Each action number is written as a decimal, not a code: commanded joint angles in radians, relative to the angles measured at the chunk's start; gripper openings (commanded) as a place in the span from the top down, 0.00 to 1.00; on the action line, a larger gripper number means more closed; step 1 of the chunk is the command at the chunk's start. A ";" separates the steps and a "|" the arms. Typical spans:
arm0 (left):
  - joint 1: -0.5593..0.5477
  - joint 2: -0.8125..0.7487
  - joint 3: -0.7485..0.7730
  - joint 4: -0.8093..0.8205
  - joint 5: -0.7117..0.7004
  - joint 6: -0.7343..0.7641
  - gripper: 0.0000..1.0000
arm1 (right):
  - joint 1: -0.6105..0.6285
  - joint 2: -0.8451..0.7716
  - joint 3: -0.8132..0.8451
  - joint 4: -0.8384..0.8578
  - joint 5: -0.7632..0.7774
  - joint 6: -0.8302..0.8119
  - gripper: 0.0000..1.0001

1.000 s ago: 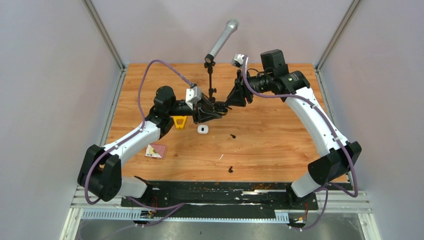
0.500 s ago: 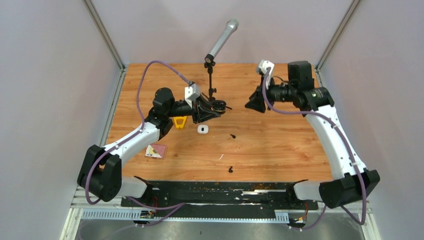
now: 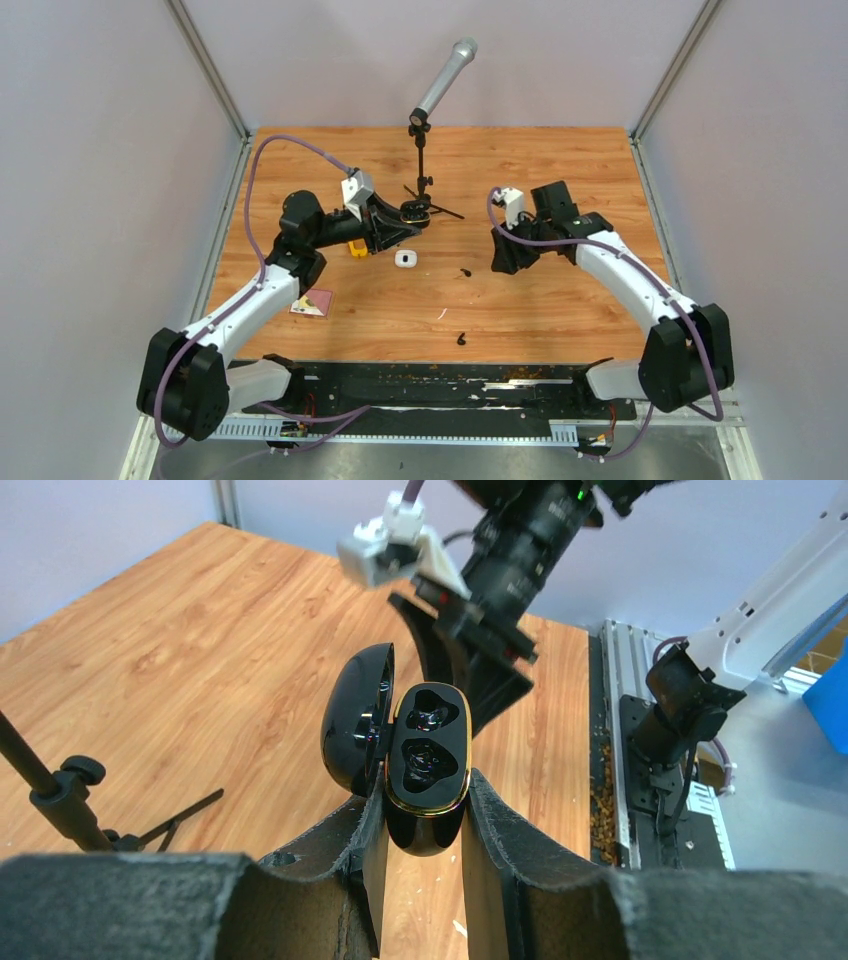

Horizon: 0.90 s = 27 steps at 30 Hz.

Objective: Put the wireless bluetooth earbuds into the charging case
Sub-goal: Pick up the right earbud from the center of the board.

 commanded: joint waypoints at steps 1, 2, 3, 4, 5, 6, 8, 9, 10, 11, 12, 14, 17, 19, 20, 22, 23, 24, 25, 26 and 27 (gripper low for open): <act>0.014 -0.052 -0.018 0.005 -0.026 -0.013 1.00 | 0.058 0.064 -0.037 0.120 0.127 0.114 0.58; 0.015 -0.058 -0.021 0.003 -0.027 -0.012 1.00 | 0.070 0.081 -0.037 0.130 0.127 0.101 0.58; 0.017 -0.062 -0.023 -0.001 -0.028 -0.011 1.00 | 0.083 0.098 -0.035 0.137 0.110 0.076 0.59; 0.018 -0.069 -0.026 -0.003 -0.029 -0.009 1.00 | 0.095 0.110 -0.030 0.137 0.077 0.040 0.60; 0.021 -0.072 -0.027 -0.006 -0.029 -0.008 1.00 | 0.112 0.118 -0.024 0.131 0.044 -0.002 0.61; 0.023 -0.077 -0.028 -0.007 -0.030 -0.008 1.00 | 0.124 0.120 -0.020 0.119 -0.003 -0.054 0.62; 0.027 -0.085 -0.032 -0.010 -0.030 -0.007 1.00 | 0.152 0.113 -0.020 0.072 -0.104 -0.230 0.65; 0.030 -0.086 -0.034 -0.010 -0.030 -0.008 1.00 | 0.170 0.103 -0.026 0.055 -0.112 -0.317 0.66; 0.032 -0.090 -0.035 -0.015 -0.030 -0.008 1.00 | 0.186 0.093 -0.035 0.051 -0.091 -0.371 0.66; 0.035 -0.091 -0.035 -0.017 -0.030 -0.008 1.00 | 0.192 0.086 -0.044 0.062 -0.060 -0.391 0.66; 0.036 -0.093 -0.035 -0.020 -0.031 -0.008 1.00 | 0.195 0.086 -0.049 0.079 -0.031 -0.388 0.66; 0.037 -0.094 -0.034 -0.026 -0.032 -0.007 1.00 | 0.195 0.100 -0.049 0.135 0.046 -0.317 0.69; 0.037 -0.089 -0.023 -0.038 -0.033 -0.006 1.00 | 0.194 0.135 -0.020 0.198 0.189 -0.045 0.72; 0.037 -0.086 -0.015 -0.046 -0.032 -0.002 1.00 | 0.195 0.174 0.007 0.193 0.173 0.066 0.67; 0.037 -0.085 -0.013 -0.048 -0.031 -0.002 1.00 | 0.195 0.193 0.016 0.192 0.161 0.110 0.66; 0.037 -0.084 -0.012 -0.047 -0.033 0.000 1.00 | 0.202 0.231 0.026 0.199 0.148 0.150 0.65; 0.036 -0.085 -0.012 -0.048 -0.034 0.000 1.00 | 0.207 0.249 0.030 0.205 0.147 0.158 0.63; 0.037 -0.086 -0.013 -0.051 -0.036 0.001 1.00 | 0.211 0.270 0.033 0.210 0.147 0.163 0.60; 0.037 -0.088 -0.015 -0.054 -0.037 0.003 1.00 | 0.212 0.289 0.038 0.215 0.150 0.168 0.56; 0.037 -0.092 -0.015 -0.056 -0.039 0.005 1.00 | 0.212 0.305 0.045 0.220 0.159 0.177 0.53; 0.039 -0.095 -0.017 -0.062 -0.040 0.008 1.00 | 0.212 0.323 0.052 0.223 0.167 0.187 0.52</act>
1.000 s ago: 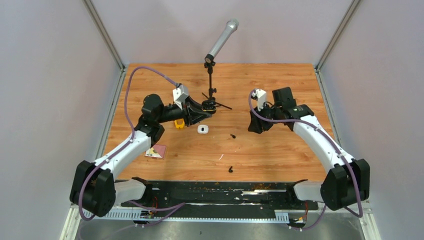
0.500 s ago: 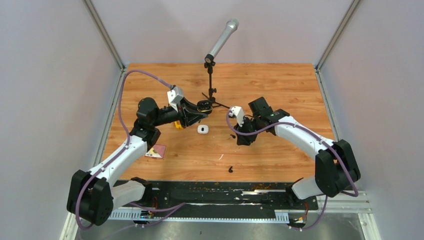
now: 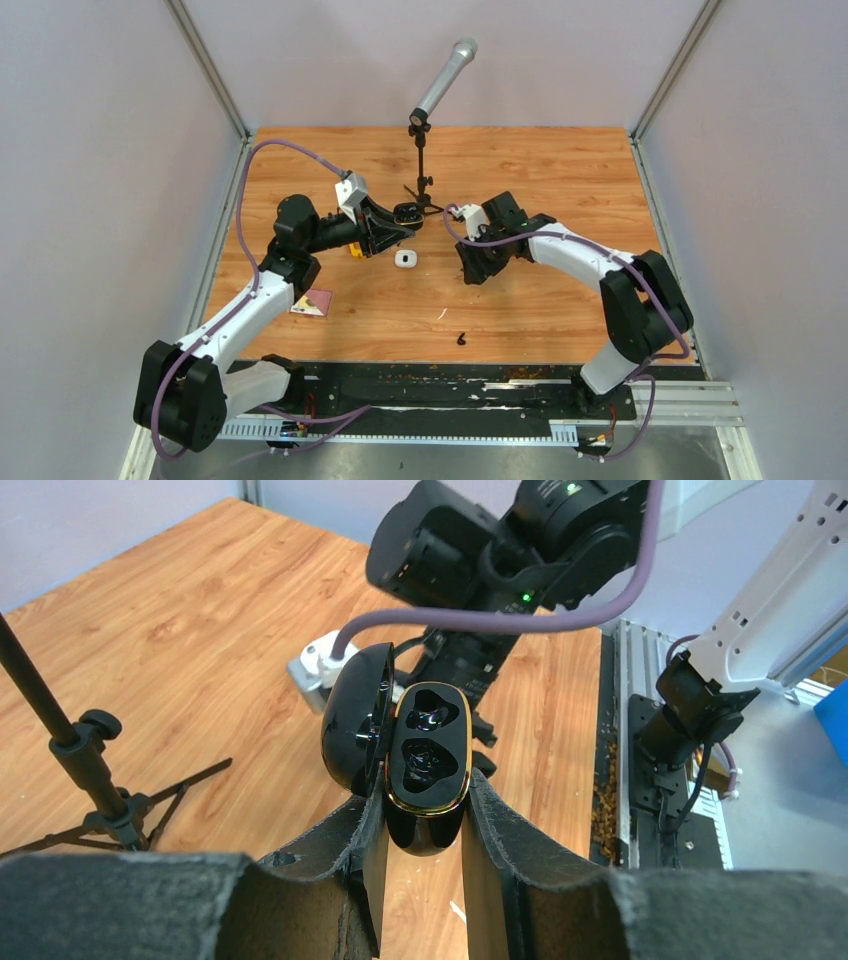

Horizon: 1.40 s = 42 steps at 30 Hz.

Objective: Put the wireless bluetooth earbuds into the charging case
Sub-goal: Pick up the right earbud from the center of the board.

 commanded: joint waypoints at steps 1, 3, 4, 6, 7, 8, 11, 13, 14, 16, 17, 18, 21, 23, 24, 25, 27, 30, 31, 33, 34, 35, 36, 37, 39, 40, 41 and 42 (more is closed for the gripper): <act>0.008 -0.031 0.017 0.000 -0.012 0.015 1.00 | 0.010 0.064 0.060 0.056 0.029 0.110 0.52; 0.012 -0.036 0.013 -0.003 -0.014 0.017 1.00 | 0.012 0.088 0.078 0.065 0.023 0.117 0.53; 0.013 -0.038 0.011 -0.003 -0.017 0.017 1.00 | 0.014 0.099 0.086 0.071 0.030 0.121 0.54; 0.016 -0.039 0.006 0.002 -0.024 0.015 1.00 | 0.015 0.122 0.093 0.084 0.051 0.131 0.55; 0.017 -0.039 0.003 0.006 -0.025 0.013 1.00 | 0.017 0.133 0.096 0.091 0.057 0.133 0.56; 0.017 -0.041 0.002 0.008 -0.026 0.013 1.00 | 0.019 0.144 0.098 0.097 0.064 0.133 0.57; 0.017 -0.039 0.003 0.010 -0.026 0.013 1.00 | 0.021 0.173 0.103 0.103 0.099 0.138 0.60; 0.017 -0.039 0.002 0.011 -0.026 0.013 1.00 | 0.019 0.184 0.100 0.109 0.134 0.143 0.63; 0.017 -0.039 0.002 0.013 -0.028 0.013 1.00 | 0.018 0.188 0.099 0.113 0.142 0.142 0.64; 0.017 -0.041 0.001 0.013 -0.029 0.014 1.00 | 0.020 0.194 0.096 0.120 0.149 0.135 0.65; 0.019 -0.042 0.000 0.013 -0.029 0.013 1.00 | 0.018 0.194 0.095 0.122 0.154 0.132 0.65; 0.019 -0.043 -0.001 0.010 -0.028 0.013 1.00 | 0.019 0.193 0.094 0.122 0.161 0.129 0.65; 0.019 -0.043 -0.002 0.010 -0.030 0.013 1.00 | 0.017 0.187 0.089 0.121 0.184 0.119 0.66; 0.020 -0.041 -0.004 0.012 -0.029 0.010 1.00 | 0.013 0.178 0.079 0.118 0.206 0.103 0.66; 0.020 -0.041 -0.003 0.014 -0.028 0.008 1.00 | 0.011 0.174 0.073 0.117 0.222 0.097 0.66; 0.020 -0.039 -0.003 0.016 -0.030 0.007 1.00 | 0.004 0.172 0.066 0.115 0.236 0.093 0.66; 0.020 -0.038 -0.004 0.021 -0.030 0.004 1.00 | -0.016 0.165 0.052 0.117 0.235 0.083 0.66; 0.020 -0.038 -0.005 0.025 -0.033 0.002 1.00 | -0.031 0.152 0.046 0.122 0.233 0.051 0.65; 0.020 -0.037 -0.006 0.024 -0.032 0.002 1.00 | -0.035 0.147 0.044 0.126 0.234 0.041 0.65; 0.020 -0.037 -0.008 0.022 -0.034 0.002 1.00 | -0.042 0.138 0.040 0.132 0.241 0.028 0.65; 0.020 -0.038 -0.008 0.023 -0.035 0.003 1.00 | -0.048 0.134 0.038 0.131 0.245 0.026 0.65; 0.020 -0.040 -0.009 0.023 -0.036 0.001 1.00 | -0.052 0.129 0.033 0.134 0.248 0.024 0.65; 0.020 -0.039 -0.010 0.023 -0.036 0.001 1.00 | -0.056 0.126 0.028 0.137 0.249 0.021 0.65; 0.020 -0.040 -0.010 0.023 -0.037 0.000 1.00 | -0.059 0.124 0.023 0.139 0.248 0.016 0.65; 0.019 -0.038 -0.010 0.025 -0.038 -0.001 1.00 | -0.060 0.115 0.012 0.149 0.248 0.003 0.65; 0.020 -0.038 -0.010 0.026 -0.038 -0.001 1.00 | -0.061 0.111 0.007 0.155 0.238 -0.008 0.64; 0.019 -0.038 -0.009 0.026 -0.039 -0.002 1.00 | -0.061 0.106 0.000 0.164 0.223 -0.028 0.63; 0.019 -0.038 -0.008 0.026 -0.039 -0.003 1.00 | -0.060 0.101 -0.008 0.176 0.200 -0.049 0.62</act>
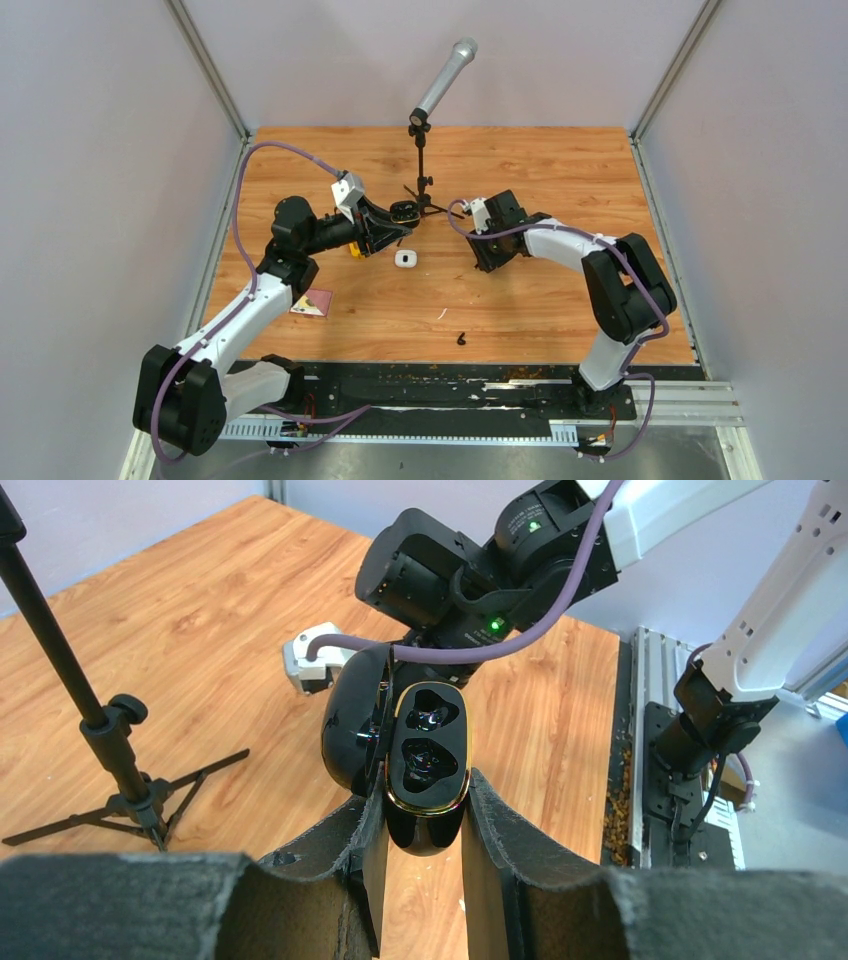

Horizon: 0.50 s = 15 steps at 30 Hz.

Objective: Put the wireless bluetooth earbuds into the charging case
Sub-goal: Pick up the right earbud from the center of the board.

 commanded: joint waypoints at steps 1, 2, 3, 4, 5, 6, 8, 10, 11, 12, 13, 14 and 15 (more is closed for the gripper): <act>0.006 -0.020 0.004 0.037 -0.006 -0.004 1.00 | -0.003 -0.056 -0.032 0.071 -0.053 -0.094 0.60; 0.006 -0.020 0.004 0.037 -0.006 -0.005 1.00 | -0.003 -0.060 -0.040 0.083 -0.081 -0.127 0.59; 0.007 -0.019 0.004 0.037 -0.006 -0.005 1.00 | -0.003 -0.062 -0.048 0.091 -0.102 -0.167 0.59; 0.006 -0.018 0.006 0.035 -0.007 -0.007 1.00 | -0.003 -0.063 -0.054 0.096 -0.116 -0.212 0.58; 0.006 -0.018 0.006 0.035 -0.007 -0.007 1.00 | -0.003 -0.063 -0.060 0.102 -0.121 -0.256 0.56; 0.005 -0.016 0.006 0.035 -0.006 -0.007 1.00 | -0.004 -0.061 -0.062 0.105 -0.121 -0.295 0.56; 0.006 -0.013 0.008 0.034 -0.005 -0.008 1.00 | -0.011 -0.051 -0.064 0.103 -0.119 -0.364 0.56; 0.006 -0.013 0.010 0.034 -0.004 -0.007 1.00 | -0.024 -0.040 -0.060 0.095 -0.121 -0.400 0.58; 0.006 -0.012 0.010 0.032 -0.005 -0.006 1.00 | -0.033 -0.035 -0.058 0.093 -0.125 -0.409 0.59; 0.006 -0.011 0.011 0.031 -0.005 -0.006 1.00 | -0.041 -0.030 -0.053 0.092 -0.133 -0.416 0.61; 0.006 -0.010 0.012 0.031 -0.005 -0.006 1.00 | -0.049 -0.026 -0.050 0.090 -0.142 -0.424 0.62; 0.006 -0.010 0.013 0.029 -0.004 -0.006 1.00 | -0.055 -0.022 -0.044 0.087 -0.154 -0.436 0.64; 0.007 -0.008 0.013 0.028 -0.004 -0.005 1.00 | -0.058 -0.017 -0.040 0.082 -0.167 -0.449 0.67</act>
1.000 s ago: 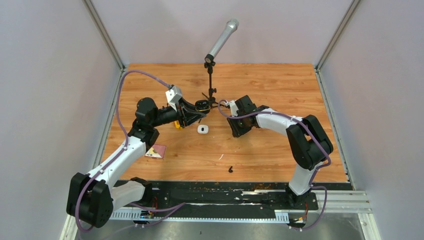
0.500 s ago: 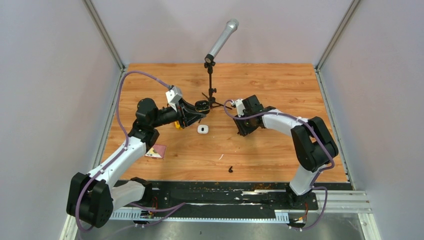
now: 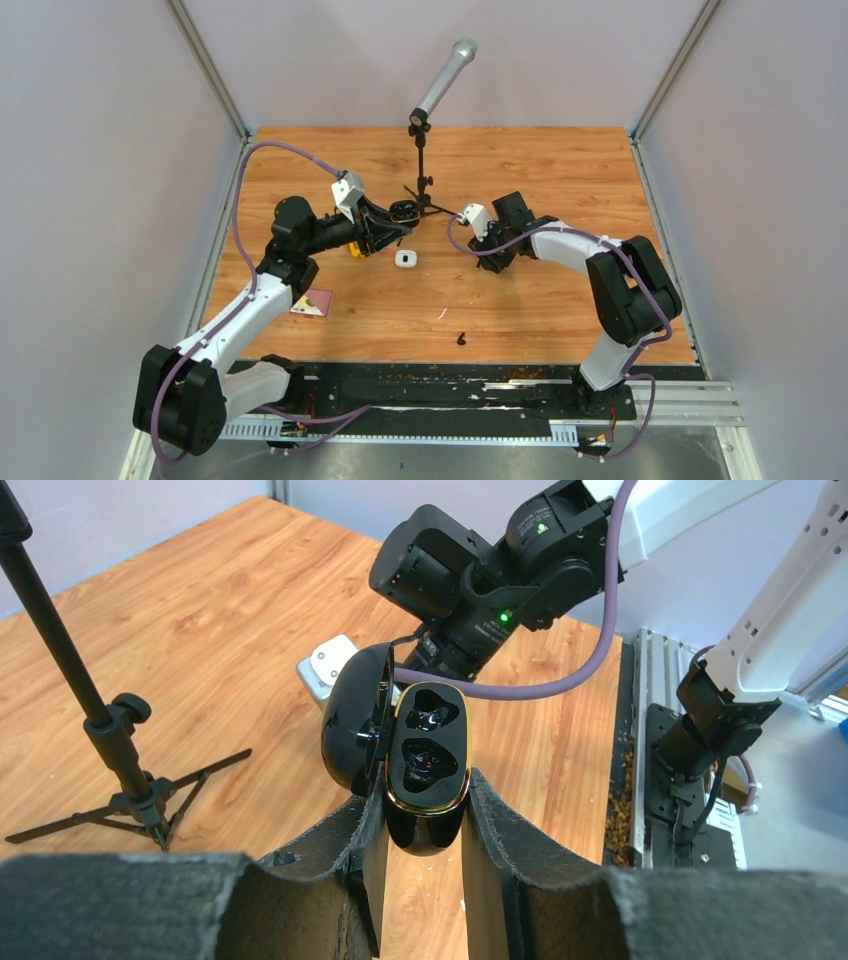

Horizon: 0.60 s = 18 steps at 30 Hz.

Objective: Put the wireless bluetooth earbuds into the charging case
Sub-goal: Pick up the right earbud from the center of the board.

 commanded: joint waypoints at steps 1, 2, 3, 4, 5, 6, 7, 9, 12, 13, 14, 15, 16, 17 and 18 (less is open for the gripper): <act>0.007 -0.008 0.013 0.028 0.002 -0.004 1.00 | -0.029 0.019 0.022 0.016 -0.061 -0.111 0.70; 0.007 -0.007 0.014 0.027 0.003 -0.004 1.00 | -0.029 0.024 0.025 0.013 -0.067 -0.123 0.72; 0.007 -0.005 0.014 0.028 0.003 -0.004 1.00 | -0.028 0.026 0.029 0.010 -0.076 -0.126 0.72; 0.006 -0.003 0.016 0.027 0.003 -0.004 1.00 | -0.028 0.029 0.032 0.005 -0.088 -0.134 0.72; 0.007 -0.003 0.016 0.028 0.003 -0.004 1.00 | -0.029 0.032 0.034 0.000 -0.102 -0.139 0.71; 0.006 -0.002 0.017 0.029 0.003 -0.004 1.00 | -0.029 0.033 0.038 -0.005 -0.124 -0.146 0.70; 0.006 0.000 0.016 0.030 0.003 -0.004 1.00 | -0.030 0.036 0.041 -0.011 -0.139 -0.155 0.69; 0.007 0.001 0.015 0.030 0.004 -0.005 1.00 | -0.029 0.040 0.045 -0.016 -0.148 -0.164 0.67; 0.006 0.000 0.014 0.032 0.003 -0.006 1.00 | -0.030 0.047 0.059 -0.023 -0.144 -0.191 0.66; 0.006 0.000 0.013 0.032 0.001 -0.006 1.00 | -0.030 0.050 0.063 -0.030 -0.144 -0.211 0.66; 0.007 0.002 0.013 0.032 0.001 -0.004 1.00 | -0.030 0.055 0.069 -0.033 -0.140 -0.227 0.66; 0.006 0.001 0.013 0.032 0.000 -0.005 1.00 | -0.030 0.060 0.075 -0.031 -0.132 -0.238 0.66; 0.007 0.001 0.013 0.032 0.000 -0.006 1.00 | -0.032 0.067 0.081 -0.030 -0.126 -0.243 0.66; 0.006 0.001 0.012 0.030 0.000 -0.005 1.00 | -0.034 0.076 0.089 -0.034 -0.127 -0.248 0.66; 0.006 0.002 0.011 0.030 0.000 -0.006 1.00 | -0.036 0.083 0.098 -0.038 -0.131 -0.253 0.67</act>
